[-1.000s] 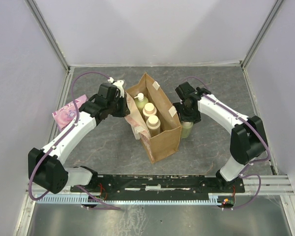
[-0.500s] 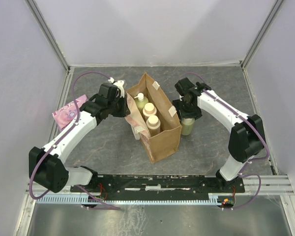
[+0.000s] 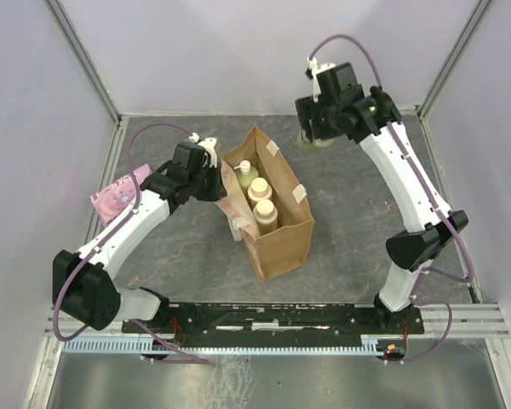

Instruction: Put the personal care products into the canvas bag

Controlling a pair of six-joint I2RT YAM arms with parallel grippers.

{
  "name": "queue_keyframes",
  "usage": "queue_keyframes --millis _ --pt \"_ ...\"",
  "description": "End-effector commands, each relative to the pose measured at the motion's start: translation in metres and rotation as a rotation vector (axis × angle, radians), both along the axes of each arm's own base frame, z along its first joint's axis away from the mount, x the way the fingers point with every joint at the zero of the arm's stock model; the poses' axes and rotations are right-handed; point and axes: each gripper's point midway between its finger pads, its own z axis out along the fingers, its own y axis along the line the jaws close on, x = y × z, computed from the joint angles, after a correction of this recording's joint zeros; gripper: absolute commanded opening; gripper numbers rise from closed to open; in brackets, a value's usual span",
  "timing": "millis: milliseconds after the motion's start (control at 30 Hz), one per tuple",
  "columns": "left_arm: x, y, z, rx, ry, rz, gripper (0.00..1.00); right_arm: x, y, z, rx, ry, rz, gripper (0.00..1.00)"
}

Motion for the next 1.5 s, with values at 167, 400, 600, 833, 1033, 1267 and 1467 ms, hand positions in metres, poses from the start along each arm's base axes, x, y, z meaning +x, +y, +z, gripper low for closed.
queue_keyframes --millis 167,400,600,833,1033,1267,1467 --pt "0.017 -0.005 0.012 0.029 -0.072 -0.05 0.2 0.005 0.057 0.135 0.316 -0.304 0.235 0.0" --pt "0.019 -0.004 0.014 0.031 -0.078 -0.039 0.2 -0.037 0.075 0.127 0.328 -0.24 0.369 0.0" --pt "0.021 -0.002 0.015 0.038 -0.09 -0.025 0.2 -0.078 0.098 0.079 0.314 -0.099 0.43 0.0" --pt "0.022 -0.001 0.017 0.04 -0.094 -0.021 0.2 -0.122 0.107 0.044 0.245 0.034 0.491 0.0" --pt "0.022 0.005 0.028 0.061 -0.118 -0.008 0.2 -0.149 0.086 0.035 0.123 0.153 0.485 0.0" --pt "0.021 0.01 0.04 0.071 -0.144 0.009 0.2 -0.172 0.074 0.008 0.023 0.301 0.499 0.0" --pt "0.022 0.012 0.043 0.069 -0.151 0.023 0.2 -0.184 0.08 -0.02 0.003 0.371 0.523 0.0"
